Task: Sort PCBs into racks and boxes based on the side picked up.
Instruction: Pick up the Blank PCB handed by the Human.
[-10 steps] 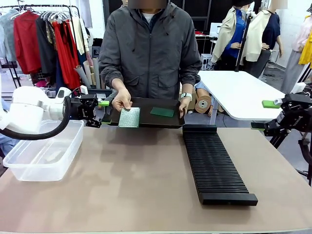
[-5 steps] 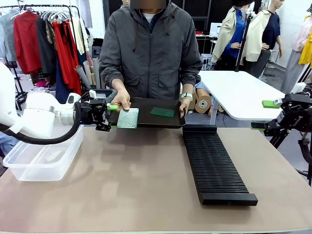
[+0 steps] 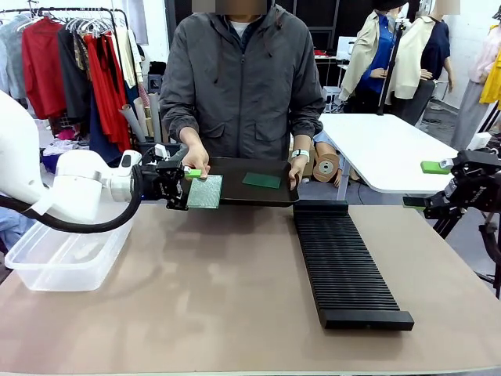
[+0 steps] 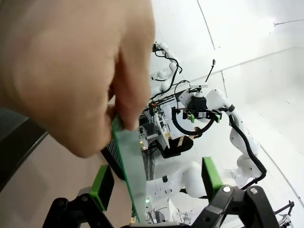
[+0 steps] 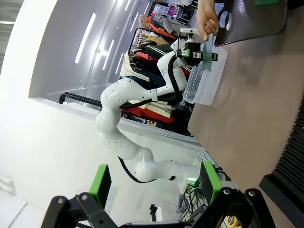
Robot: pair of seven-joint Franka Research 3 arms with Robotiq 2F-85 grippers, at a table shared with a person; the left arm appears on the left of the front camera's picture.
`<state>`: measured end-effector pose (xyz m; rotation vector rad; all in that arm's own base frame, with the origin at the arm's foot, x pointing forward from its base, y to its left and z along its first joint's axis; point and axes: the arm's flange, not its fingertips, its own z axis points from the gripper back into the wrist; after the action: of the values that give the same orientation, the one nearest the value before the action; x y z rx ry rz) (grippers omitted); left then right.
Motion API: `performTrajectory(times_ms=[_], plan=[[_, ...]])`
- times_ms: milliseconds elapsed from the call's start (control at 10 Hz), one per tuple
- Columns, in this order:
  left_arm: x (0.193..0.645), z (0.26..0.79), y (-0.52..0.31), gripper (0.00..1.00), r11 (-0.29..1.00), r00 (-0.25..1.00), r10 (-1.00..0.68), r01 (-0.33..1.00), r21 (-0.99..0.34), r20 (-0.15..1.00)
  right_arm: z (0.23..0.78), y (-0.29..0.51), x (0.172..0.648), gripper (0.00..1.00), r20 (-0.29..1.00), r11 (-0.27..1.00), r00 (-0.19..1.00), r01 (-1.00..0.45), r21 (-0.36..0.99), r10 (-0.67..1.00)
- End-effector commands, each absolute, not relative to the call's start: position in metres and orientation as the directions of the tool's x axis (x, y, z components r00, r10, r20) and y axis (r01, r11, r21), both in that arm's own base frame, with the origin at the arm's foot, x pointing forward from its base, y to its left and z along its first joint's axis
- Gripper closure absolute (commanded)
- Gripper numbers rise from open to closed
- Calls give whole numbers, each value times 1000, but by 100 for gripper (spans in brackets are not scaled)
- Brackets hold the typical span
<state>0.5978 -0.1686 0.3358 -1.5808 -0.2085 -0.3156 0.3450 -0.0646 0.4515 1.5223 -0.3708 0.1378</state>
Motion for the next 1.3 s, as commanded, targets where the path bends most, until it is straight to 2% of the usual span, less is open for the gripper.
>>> performTrajectory(times_ms=[0, 400, 500, 1200], plan=[[603, 335, -170, 23, -40, 940, -32, 340, -940, 341, 453, -65, 344, 0, 323, 45, 936, -320, 946, -142], [605, 334, -170, 93, -34, 943, -16, 333, -942, 334, 453, -65, 344, 0, 323, 45, 936, -320, 946, -142], [605, 334, -170, 100, -39, 944, -14, 329, -943, 330, 453, -65, 344, 0, 323, 45, 936, -320, 946, -142], [601, 330, -167, 100, -24, 948, -37, 316, -948, 317, 453, -65, 344, 0, 323, 45, 936, -320, 946, -142]])
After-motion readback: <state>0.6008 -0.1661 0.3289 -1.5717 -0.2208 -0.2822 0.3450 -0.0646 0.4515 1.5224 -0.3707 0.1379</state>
